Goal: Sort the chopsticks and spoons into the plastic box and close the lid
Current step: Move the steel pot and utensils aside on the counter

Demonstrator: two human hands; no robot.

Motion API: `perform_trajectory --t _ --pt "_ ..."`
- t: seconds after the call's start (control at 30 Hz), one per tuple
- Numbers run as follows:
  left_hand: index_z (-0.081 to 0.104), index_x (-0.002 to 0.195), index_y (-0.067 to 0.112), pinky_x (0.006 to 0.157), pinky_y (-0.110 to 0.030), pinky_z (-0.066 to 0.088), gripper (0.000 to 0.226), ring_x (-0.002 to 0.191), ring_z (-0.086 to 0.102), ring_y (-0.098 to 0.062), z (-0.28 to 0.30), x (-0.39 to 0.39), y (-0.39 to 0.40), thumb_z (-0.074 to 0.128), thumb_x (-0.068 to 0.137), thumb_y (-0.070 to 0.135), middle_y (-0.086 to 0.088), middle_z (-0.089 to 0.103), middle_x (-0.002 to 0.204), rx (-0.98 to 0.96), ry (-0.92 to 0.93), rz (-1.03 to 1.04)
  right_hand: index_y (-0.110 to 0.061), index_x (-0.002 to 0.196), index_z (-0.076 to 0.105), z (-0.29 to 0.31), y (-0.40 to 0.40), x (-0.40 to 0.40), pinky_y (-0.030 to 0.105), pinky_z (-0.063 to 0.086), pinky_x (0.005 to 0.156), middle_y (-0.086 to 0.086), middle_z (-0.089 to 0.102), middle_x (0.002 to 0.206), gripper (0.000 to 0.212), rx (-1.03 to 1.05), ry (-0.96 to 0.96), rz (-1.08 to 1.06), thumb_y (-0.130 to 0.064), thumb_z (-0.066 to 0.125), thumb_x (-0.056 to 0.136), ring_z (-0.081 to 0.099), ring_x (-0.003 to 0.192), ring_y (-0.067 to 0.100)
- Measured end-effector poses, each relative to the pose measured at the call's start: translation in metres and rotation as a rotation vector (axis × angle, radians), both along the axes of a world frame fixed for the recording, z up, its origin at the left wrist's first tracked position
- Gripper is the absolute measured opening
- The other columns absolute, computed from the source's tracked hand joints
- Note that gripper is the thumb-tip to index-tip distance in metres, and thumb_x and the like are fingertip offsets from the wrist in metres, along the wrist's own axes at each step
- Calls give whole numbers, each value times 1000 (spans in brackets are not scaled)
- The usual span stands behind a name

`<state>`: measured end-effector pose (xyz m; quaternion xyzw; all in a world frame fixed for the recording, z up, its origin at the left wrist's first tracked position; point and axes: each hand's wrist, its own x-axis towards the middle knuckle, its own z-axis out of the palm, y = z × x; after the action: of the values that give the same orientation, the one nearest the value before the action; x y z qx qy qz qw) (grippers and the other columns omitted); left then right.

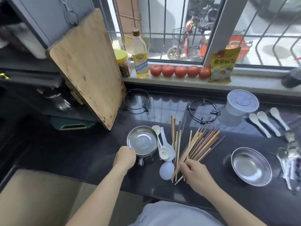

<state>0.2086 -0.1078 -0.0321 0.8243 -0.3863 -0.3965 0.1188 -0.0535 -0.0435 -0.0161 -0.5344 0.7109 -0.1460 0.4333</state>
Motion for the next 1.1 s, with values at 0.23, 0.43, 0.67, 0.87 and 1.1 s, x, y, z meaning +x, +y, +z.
perform_trajectory --t 0.23,0.43,0.67,0.87,1.1 --pt "66 99 15 81 -40 45 47 101 60 -38 2 -6 9 36 101 50 -12 68 106 9 -220 -83 -10 73 59 -11 10 -31 38 52 62 2 67 67 39 125 5 -129 -35 49 101 59 59 19" --pt "38 66 12 60 -37 35 46 65 45 -25 26 -50 35 41 102 39 -1 50 64 -138 -67 -194 -6 81 55 -25 43 -112 29 44 51 13 56 71 37 291 -233 -991 -39 56 98 48 55 24" --pt "49 72 13 62 -39 43 33 63 44 -23 37 -128 57 53 97 35 1 56 63 -236 97 -576 0 128 51 -37 31 -180 38 56 62 21 65 98 31 243 -461 -1245 -16 46 103 66 75 29" --pt "58 132 28 119 -42 32 52 139 41 -24 23 -148 56 75 84 35 2 54 141 -758 -137 -1125 -6 104 62 29 -6 -115 32 47 53 15 62 73 23 122 -236 -710 -5 42 93 54 51 23" --pt "69 105 25 95 -41 53 13 105 68 -15 48 -101 48 58 99 26 4 75 106 -629 489 -300 -47 134 50 88 -42 -27 26 51 93 -18 50 134 34 16 -419 49 -56 44 101 58 113 -1"
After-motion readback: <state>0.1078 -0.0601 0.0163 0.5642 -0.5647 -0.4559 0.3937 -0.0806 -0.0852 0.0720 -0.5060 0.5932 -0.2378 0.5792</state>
